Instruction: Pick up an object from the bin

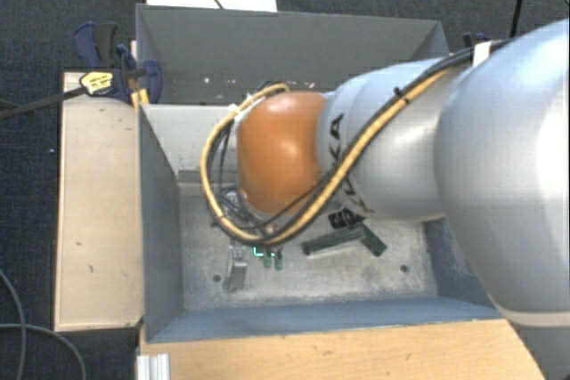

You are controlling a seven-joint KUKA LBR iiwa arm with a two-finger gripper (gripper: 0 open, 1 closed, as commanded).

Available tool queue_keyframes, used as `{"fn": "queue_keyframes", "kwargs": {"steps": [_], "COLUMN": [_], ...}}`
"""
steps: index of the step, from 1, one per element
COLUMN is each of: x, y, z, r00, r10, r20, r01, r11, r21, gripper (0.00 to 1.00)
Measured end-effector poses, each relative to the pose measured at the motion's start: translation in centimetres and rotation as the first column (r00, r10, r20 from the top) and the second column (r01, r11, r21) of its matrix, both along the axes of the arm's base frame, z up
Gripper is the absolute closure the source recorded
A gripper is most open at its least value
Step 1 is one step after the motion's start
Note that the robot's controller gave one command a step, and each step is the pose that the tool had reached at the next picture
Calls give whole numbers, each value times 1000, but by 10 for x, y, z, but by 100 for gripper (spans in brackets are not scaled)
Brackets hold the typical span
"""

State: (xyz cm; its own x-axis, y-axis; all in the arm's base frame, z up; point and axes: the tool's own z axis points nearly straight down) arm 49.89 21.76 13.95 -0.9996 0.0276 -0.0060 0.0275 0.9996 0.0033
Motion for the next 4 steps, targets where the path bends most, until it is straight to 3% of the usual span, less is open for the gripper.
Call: {"fn": "queue_keyframes", "kwargs": {"steps": [1,2,3,4], "x": [0,0,-19,-19], "y": [-3,-3,39,37], "z": [-69,-69,-9,-11], "r00": [999,999,940,942], "r10": [-31,-33,340,334], "r20": [-5,-5,-1,-5], "r01": [31,33,-340,-334], "r11": [1000,999,940,942], "r21": [-2,-2,-1,-2], "gripper": [100,100,0,0]}}
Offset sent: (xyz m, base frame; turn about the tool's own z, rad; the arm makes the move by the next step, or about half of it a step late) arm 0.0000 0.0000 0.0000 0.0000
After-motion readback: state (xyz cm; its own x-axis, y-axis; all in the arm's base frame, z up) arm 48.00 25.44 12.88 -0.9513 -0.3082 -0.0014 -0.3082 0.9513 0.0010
